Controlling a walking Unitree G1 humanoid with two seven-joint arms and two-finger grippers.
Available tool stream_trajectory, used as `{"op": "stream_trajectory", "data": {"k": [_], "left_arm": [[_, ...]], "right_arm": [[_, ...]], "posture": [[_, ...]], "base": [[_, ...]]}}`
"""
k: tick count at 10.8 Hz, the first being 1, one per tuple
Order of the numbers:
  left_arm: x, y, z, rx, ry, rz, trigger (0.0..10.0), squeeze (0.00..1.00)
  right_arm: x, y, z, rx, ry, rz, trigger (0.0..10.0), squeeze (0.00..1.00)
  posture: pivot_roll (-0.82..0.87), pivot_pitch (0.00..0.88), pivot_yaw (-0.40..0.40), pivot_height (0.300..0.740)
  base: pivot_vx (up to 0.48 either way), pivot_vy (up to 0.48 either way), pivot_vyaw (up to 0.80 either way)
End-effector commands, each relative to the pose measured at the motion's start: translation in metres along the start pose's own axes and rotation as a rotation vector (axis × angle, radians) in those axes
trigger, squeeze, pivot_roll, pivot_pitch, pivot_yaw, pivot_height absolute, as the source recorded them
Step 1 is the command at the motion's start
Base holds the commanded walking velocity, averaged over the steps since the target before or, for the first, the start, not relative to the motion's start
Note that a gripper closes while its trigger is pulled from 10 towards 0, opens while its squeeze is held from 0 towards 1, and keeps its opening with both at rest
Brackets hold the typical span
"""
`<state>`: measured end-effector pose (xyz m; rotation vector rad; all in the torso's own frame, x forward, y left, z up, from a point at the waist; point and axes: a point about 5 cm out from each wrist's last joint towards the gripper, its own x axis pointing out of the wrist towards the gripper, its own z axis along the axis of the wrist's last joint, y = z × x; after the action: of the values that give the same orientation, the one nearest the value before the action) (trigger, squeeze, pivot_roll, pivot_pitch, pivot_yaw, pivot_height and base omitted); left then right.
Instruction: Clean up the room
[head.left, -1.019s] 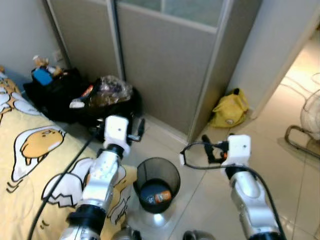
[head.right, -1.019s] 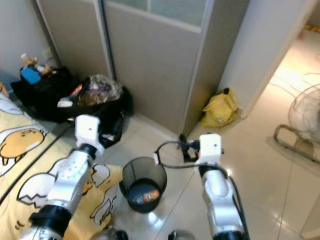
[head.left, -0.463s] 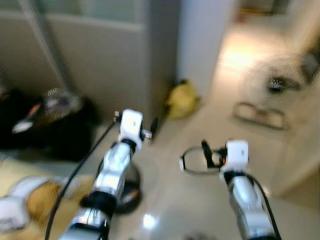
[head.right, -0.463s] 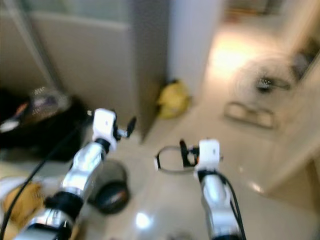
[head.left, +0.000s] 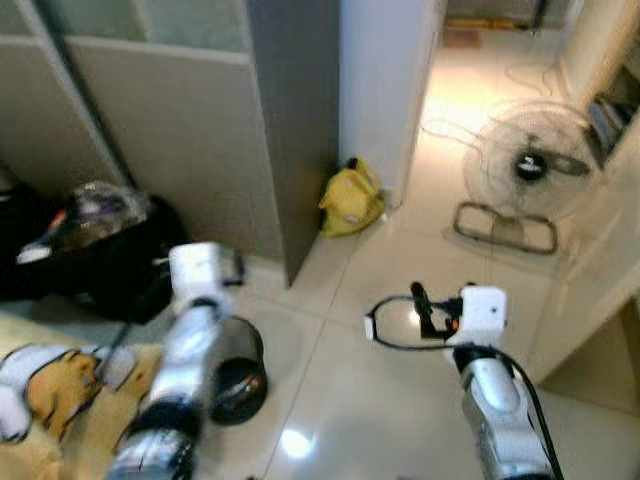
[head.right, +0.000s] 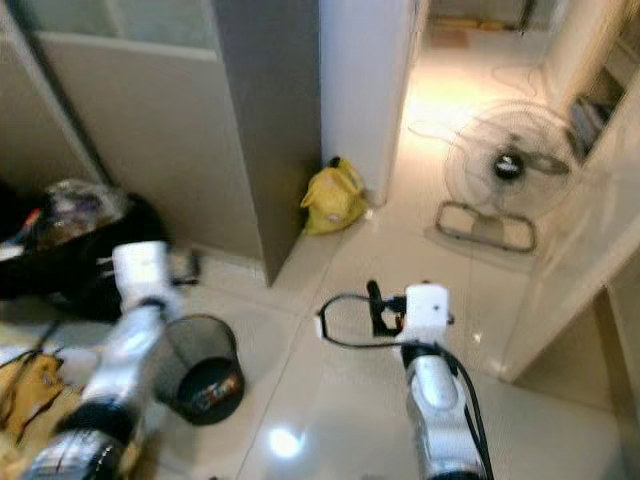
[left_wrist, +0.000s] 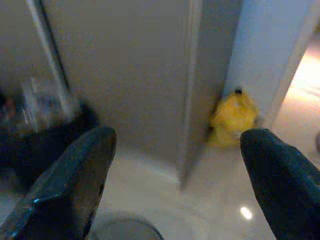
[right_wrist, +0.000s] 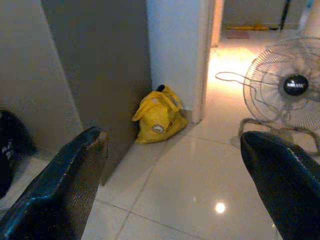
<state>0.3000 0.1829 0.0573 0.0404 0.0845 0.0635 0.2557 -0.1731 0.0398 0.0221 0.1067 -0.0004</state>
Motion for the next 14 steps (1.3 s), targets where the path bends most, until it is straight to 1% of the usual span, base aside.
{"op": "stream_trajectory", "data": {"k": [1,2,3,4,5,6,7,8,9,10,12,14], "left_arm": [[-0.001,-0.008,0.013,0.068,-0.088,-0.080,10.0,0.00],[-0.038,0.009,0.007,0.031,-0.110,-0.116,10.0,0.00],[-0.059,0.005,-0.002,0.016,-0.094,-0.153,10.0,0.00],[-0.070,-0.006,-0.014,0.014,-0.054,-0.169,10.0,0.00],[-0.067,-0.020,-0.011,-0.029,-0.065,-0.178,10.0,0.00],[-0.063,-0.019,-0.002,-0.111,-0.075,-0.161,10.0,0.00],[-0.064,-0.015,0.000,-0.162,-0.070,-0.141,10.0,0.00],[-0.062,-0.013,-0.001,-0.192,-0.050,-0.099,10.0,0.00],[-0.058,-0.019,-0.001,-0.193,-0.047,-0.113,10.0,0.00],[-0.056,-0.022,0.000,-0.184,-0.050,-0.137,10.0,0.00],[-0.054,-0.019,0.002,-0.188,-0.038,-0.130,10.0,0.00],[-0.054,-0.020,0.004,-0.184,-0.041,-0.131,10.0,0.00]], "right_arm": [[-0.002,-0.005,0.004,0.022,-0.035,-0.018,10.0,0.00],[-0.019,-0.007,0.004,-0.030,-0.045,-0.040,10.0,0.00],[-0.031,-0.005,0.002,-0.054,-0.047,-0.028,10.0,0.00],[-0.035,-0.010,-0.004,-0.056,-0.019,-0.036,10.0,0.00],[-0.035,-0.012,-0.008,-0.055,-0.004,-0.030,10.0,0.00],[-0.033,-0.007,-0.005,-0.044,-0.007,-0.018,10.0,0.00],[-0.033,-0.004,-0.003,-0.035,-0.014,-0.014,10.0,0.00],[-0.033,-0.005,-0.002,-0.035,-0.010,-0.015,10.0,0.00],[-0.032,-0.005,-0.005,-0.046,0.006,-0.012,10.0,0.00],[-0.032,-0.005,-0.005,-0.046,0.009,-0.008,10.0,0.00],[-0.031,-0.004,-0.006,-0.074,0.027,0.010,10.0,0.00],[-0.032,-0.004,-0.007,-0.069,0.039,0.002,10.0,0.00]], "posture": [[-0.09,0.000,0.071,0.736],[-0.08,0.000,0.057,0.736],[-0.07,0.000,0.034,0.736],[-0.06,0.000,0.029,0.736],[-0.06,0.000,0.023,0.736],[-0.06,0.000,0.022,0.736],[-0.06,0.000,0.024,0.736],[-0.06,0.000,0.024,0.736],[-0.07,0.000,0.022,0.736],[-0.07,0.000,0.022,0.736],[-0.07,0.000,0.020,0.736],[-0.07,0.000,0.019,0.736]], "base": [[0.000,0.000,0.00],[0.000,0.000,0.00],[0.000,0.000,0.00],[0.000,0.000,0.00],[0.000,0.000,0.00],[0.000,0.000,0.00],[0.000,0.000,0.00],[0.000,0.000,0.00],[0.000,0.000,0.00],[0.000,0.000,0.00],[0.000,0.000,0.00],[0.000,0.000,0.00]]}}
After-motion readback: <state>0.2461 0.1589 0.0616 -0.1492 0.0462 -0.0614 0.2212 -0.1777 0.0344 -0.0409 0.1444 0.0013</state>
